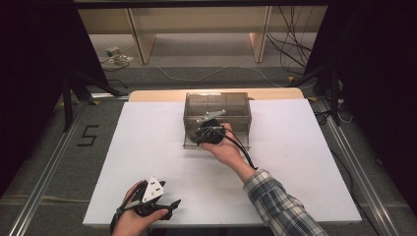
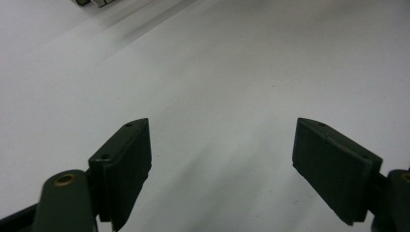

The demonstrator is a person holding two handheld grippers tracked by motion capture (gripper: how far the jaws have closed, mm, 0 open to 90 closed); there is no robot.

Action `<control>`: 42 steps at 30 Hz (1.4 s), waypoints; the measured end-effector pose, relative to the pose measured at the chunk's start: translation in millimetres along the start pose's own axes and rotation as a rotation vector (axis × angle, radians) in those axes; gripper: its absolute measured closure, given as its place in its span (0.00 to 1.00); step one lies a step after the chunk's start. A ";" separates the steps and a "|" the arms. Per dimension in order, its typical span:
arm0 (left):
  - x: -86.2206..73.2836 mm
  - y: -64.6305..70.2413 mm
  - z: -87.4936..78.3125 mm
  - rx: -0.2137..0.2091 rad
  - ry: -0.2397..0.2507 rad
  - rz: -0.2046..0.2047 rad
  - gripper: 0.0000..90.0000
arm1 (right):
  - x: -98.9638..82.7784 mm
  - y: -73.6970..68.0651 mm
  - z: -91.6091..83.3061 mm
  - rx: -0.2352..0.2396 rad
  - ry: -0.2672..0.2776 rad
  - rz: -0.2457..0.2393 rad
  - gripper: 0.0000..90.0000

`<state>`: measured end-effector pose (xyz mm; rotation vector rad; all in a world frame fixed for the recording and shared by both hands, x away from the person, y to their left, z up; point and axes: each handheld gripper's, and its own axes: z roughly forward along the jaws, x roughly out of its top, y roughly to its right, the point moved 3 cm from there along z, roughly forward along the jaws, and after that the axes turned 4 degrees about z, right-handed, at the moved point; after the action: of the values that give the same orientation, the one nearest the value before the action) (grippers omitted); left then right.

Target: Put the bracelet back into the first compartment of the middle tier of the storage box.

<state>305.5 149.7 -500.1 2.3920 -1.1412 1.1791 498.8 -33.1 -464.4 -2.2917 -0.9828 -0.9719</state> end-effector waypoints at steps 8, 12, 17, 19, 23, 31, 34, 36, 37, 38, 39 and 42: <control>0.2 -0.2 0.0 0.003 0.001 0.000 0.24 | -0.7 0.8 -8.0 -0.016 0.008 0.003 0.64; 0.4 -0.2 -0.1 0.004 0.002 0.000 0.24 | -2.0 1.7 -10.1 -0.021 0.003 0.009 0.62; 0.4 -0.5 -0.1 0.005 0.003 -0.001 0.24 | -3.0 2.4 -12.9 -0.024 -0.001 0.010 0.60; 0.3 -0.5 -0.1 0.005 0.004 -0.002 0.24 | -3.0 2.2 -14.5 -0.023 -0.001 0.012 0.59; 0.3 -0.6 -0.1 0.006 0.004 -0.002 0.24 | -3.8 2.1 -17.8 -0.023 -0.003 0.015 0.57; 0.4 -0.7 -0.1 0.007 0.005 -0.004 0.24 | -8.3 3.7 -27.9 -0.030 -0.004 0.040 0.48; 0.5 -0.7 -0.2 0.008 0.006 -0.004 0.24 | -10.7 4.7 -31.9 -0.030 -0.005 0.049 0.44; 0.4 -0.7 0.0 0.009 0.006 -0.005 0.24 | -12.1 5.1 -33.9 -0.027 -0.001 0.054 0.42; 0.4 -0.7 0.1 0.010 0.006 -0.006 0.24 | -13.2 5.2 -35.6 -0.029 -0.003 0.058 0.41; 0.4 -0.8 0.0 0.010 0.006 -0.006 0.24 | -13.9 5.8 -36.5 -0.029 -0.001 0.054 0.40; 0.4 -0.9 0.0 0.011 0.007 -0.007 0.24 | -14.7 6.1 -37.8 -0.029 0.000 0.060 0.40; 0.4 -1.0 -0.2 0.012 0.005 -0.006 0.24 | -16.3 7.4 -41.2 -0.030 0.007 0.070 0.38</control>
<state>306.3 150.3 -499.5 2.3974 -1.1283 1.1929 478.9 -71.2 -451.1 -2.3293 -0.8852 -0.9708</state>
